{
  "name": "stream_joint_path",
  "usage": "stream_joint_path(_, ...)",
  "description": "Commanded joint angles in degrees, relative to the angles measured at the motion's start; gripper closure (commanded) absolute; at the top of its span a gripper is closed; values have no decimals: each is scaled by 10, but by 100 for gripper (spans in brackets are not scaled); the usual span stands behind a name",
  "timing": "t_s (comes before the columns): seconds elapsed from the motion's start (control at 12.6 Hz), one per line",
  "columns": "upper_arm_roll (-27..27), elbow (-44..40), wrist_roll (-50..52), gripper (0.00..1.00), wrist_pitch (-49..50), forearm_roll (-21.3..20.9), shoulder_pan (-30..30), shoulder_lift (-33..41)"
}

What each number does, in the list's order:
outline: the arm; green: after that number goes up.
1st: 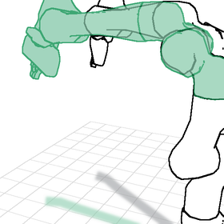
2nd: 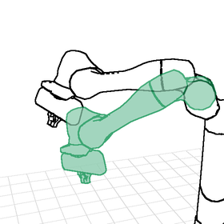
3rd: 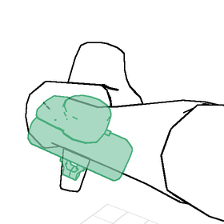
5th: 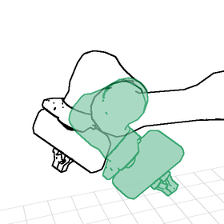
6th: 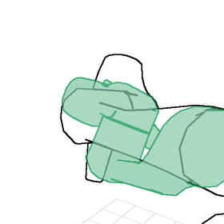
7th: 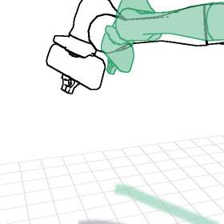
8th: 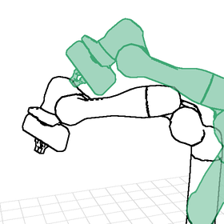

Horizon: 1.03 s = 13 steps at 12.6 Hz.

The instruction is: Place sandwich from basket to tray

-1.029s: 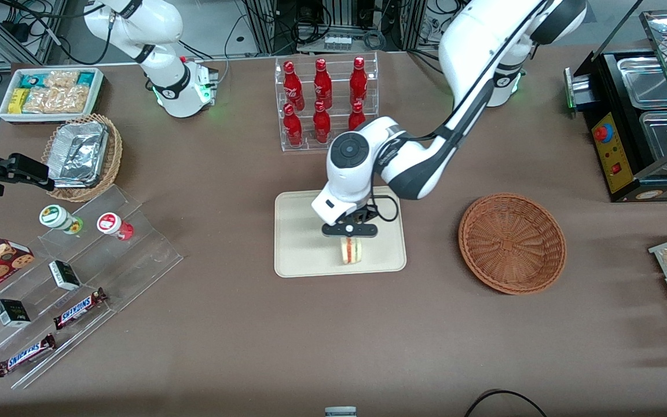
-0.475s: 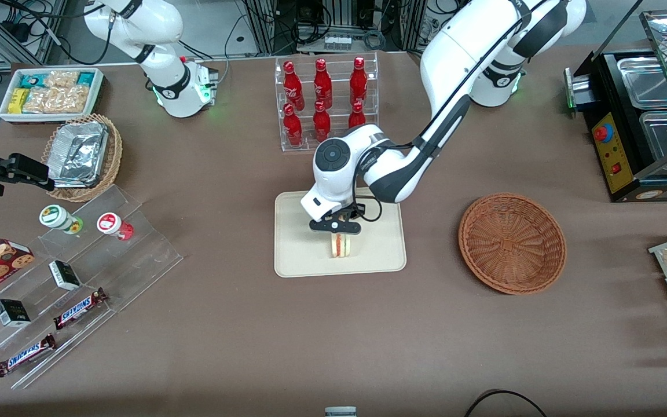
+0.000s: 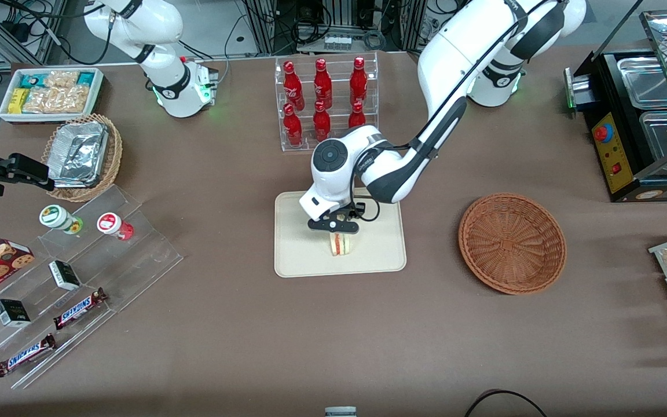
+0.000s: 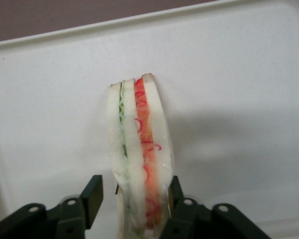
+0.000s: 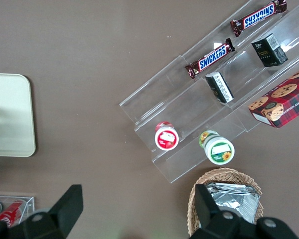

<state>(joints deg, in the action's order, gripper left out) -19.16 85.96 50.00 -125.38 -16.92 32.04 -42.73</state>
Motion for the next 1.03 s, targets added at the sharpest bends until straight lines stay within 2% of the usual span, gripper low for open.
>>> stream_joint_path(0.0, 7, -25, 19, 1, 3, -14, 3, 8)
stream_joint_path(0.4, 9, -33, 41, 1, 64, -3, -31, 91)
stream_joint_path(0.55, 9, -33, 40, 1, 113, 32, -56, 135)
stream_joint_path(0.95, 8, -32, 29, 1, 214, 66, -138, 222)
